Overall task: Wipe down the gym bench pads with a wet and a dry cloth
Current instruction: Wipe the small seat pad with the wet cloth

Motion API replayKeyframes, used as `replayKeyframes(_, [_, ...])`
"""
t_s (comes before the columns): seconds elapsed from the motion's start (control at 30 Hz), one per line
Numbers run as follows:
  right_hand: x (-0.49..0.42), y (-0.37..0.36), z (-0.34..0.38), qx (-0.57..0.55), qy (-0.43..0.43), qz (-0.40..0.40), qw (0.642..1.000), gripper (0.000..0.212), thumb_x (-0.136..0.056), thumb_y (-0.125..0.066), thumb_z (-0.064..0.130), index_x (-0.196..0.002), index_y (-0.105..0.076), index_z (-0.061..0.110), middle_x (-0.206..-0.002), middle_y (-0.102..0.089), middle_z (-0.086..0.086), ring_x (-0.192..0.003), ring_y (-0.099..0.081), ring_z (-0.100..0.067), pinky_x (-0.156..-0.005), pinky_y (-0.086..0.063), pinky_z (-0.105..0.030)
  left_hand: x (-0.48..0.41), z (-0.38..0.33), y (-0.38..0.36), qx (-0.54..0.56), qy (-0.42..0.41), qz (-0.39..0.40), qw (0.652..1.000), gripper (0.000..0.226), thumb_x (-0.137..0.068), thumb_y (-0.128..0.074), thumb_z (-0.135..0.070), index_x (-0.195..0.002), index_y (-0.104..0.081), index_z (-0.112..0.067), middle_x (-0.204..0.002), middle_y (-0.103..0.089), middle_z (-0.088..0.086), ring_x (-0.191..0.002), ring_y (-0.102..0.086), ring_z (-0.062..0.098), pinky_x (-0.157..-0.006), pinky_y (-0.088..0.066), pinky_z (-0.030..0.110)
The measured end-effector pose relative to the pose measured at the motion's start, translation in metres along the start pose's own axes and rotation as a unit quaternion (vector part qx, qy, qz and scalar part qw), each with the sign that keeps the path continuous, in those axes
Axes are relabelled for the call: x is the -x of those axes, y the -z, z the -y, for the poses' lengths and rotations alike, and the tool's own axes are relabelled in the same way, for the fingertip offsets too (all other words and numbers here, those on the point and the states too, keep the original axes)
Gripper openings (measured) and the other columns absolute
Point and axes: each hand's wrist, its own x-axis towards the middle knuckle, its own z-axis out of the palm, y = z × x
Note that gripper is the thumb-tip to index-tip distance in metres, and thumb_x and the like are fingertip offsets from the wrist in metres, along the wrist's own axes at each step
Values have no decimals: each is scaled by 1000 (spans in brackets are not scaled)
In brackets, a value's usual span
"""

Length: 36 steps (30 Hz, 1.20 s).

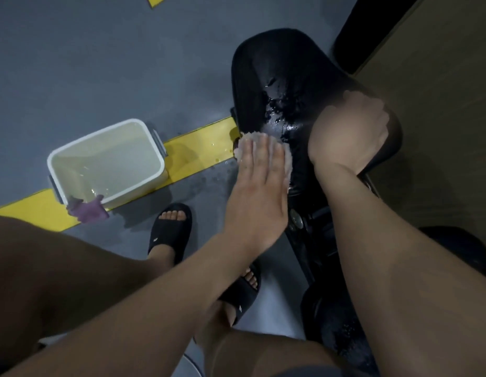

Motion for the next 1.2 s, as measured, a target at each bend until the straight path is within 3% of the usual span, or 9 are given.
replayKeyframes(0.1, [1, 0, -2, -3, 1, -4, 1000, 44, -88, -41, 31, -122, -68, 23, -127, -61, -7, -115, -55, -29, -104, -40, -45, -42, 11, 13, -65, -31, 38, 997, 61, -106, -14, -28, -159, -13, 2, -166, -6, 26, -155, 2, 40, -127, -1, 48])
replayKeyframes(0.17, [0, 0, -2, -3, 0, -6, 1000, 44, -88, -41, 30, -122, -68, 23, -126, -61, -6, -115, -55, -28, -105, -40, -45, -79, 14, 24, -47, 4, 54, 997, 58, -109, -20, -25, -159, -13, 2, -166, -8, 27, -155, -1, 40, -127, 3, 43])
replayKeyframes(0.3, [1, 2, -1, -5, 2, 0, 1000, 43, -89, -41, 30, -122, -68, 22, -128, -61, -7, -116, -55, -29, -106, -39, -45, -63, 17, 20, -66, -82, -32, 994, 52, -98, -51, -5, -147, -38, 10, -150, -40, 35, -143, -35, 50, -121, -27, 55])
replayKeyframes(0.43, [0, 3, -1, -8, 1, 12, 1000, 43, -91, -42, 30, -126, -66, 22, -130, -59, -8, -120, -52, -30, -108, -37, -45, -56, 26, 26, -37, -87, 51, 994, 55, -104, -38, -16, -154, -29, 5, -160, -26, 30, -151, -21, 44, -126, -17, 50])
replayKeyframes(0.6, [1, 6, -1, -8, 0, 24, 1000, 44, -91, -41, 30, -128, -65, 22, -133, -58, -9, -123, -51, -30, -110, -35, -46, -131, 33, 33, -13, 40, 108, 993, 60, -109, -31, -22, -161, -7, -4, -166, 4, 27, -155, 6, 40, -126, -4, 47])
replayKeyframes(0.8, [0, 8, 0, -4, -2, 38, 999, 46, -90, -41, 31, -129, -64, 22, -135, -56, -10, -127, -49, -31, -113, -33, -46, -85, 35, 36, -11, -20, 90, 996, 60, -108, -35, -21, -161, -12, -4, -167, -4, 23, -156, 1, 35, -121, 7, 24])
replayKeyframes(0.9, [-1, 9, 0, -3, 2, 45, 999, 47, -91, -40, 32, -132, -62, 21, -137, -54, -11, -128, -48, -32, -114, -32, -47, -135, 41, 38, -16, 18, 132, 991, 60, -110, -29, -25, -161, -4, -6, -168, 7, 21, -155, 13, 35, -121, 10, 32])
replayKeyframes(1.03, [-1, 7, -1, -10, 2, 25, 1000, 45, -91, -44, 30, -129, -64, 20, -134, -56, -12, -125, -49, -33, -114, -32, -47, -163, 37, 37, -29, 29, 111, 993, 57, -109, -29, -23, -161, -12, -5, -168, 0, 21, -156, 9, 35, -127, 3, 39])
replayKeyframes(1.2, [-2, 8, -1, -10, 2, 31, 999, 44, -92, -44, 29, -130, -64, 20, -135, -56, -12, -127, -49, -32, -116, -31, -47, -138, 43, 47, 15, -35, 96, 995, 52, -109, -35, -24, -160, -26, -20, -170, -10, 8, -157, 1, 20, -120, -8, 23])
